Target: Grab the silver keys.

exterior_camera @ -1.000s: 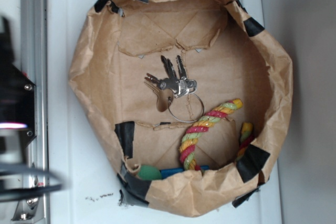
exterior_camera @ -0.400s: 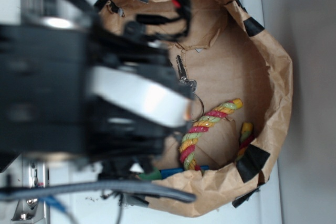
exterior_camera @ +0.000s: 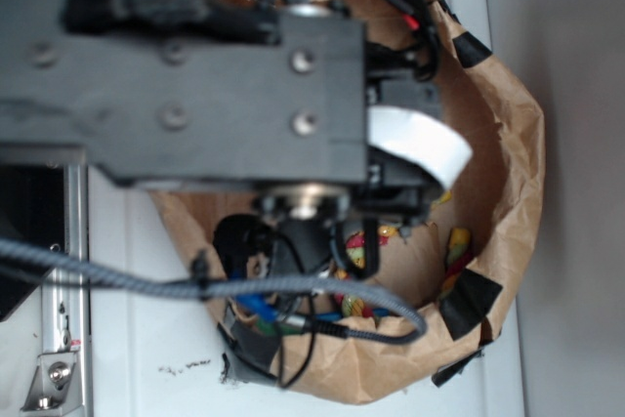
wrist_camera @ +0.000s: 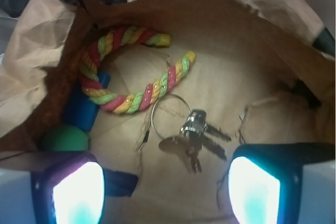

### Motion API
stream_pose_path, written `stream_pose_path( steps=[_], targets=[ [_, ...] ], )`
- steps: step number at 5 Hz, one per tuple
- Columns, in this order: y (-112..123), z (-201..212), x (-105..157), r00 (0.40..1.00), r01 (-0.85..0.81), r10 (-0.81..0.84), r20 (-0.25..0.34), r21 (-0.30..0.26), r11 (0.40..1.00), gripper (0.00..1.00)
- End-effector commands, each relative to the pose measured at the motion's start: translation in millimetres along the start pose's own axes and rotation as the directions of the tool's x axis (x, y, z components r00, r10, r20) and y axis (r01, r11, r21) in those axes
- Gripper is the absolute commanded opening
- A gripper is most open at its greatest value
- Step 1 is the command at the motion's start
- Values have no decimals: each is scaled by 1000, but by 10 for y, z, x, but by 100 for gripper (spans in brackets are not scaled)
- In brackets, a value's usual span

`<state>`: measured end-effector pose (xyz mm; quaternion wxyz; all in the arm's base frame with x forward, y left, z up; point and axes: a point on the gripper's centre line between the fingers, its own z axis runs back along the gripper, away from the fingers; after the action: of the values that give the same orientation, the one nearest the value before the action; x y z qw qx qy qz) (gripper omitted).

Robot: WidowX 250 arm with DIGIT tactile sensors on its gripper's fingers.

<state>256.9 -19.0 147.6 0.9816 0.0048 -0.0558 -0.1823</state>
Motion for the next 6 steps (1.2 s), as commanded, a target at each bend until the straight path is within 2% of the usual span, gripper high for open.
stream_pose_path(
  steps=[1, 5, 6],
  targets=[
    [5, 91, 39, 999, -6, 6, 34, 5, 1000, 100],
    [5, 91, 39, 999, -6, 6, 34, 5, 1000, 100],
    [152, -114, -2, 995, 51, -54, 83, 40, 998, 100]
  ],
)
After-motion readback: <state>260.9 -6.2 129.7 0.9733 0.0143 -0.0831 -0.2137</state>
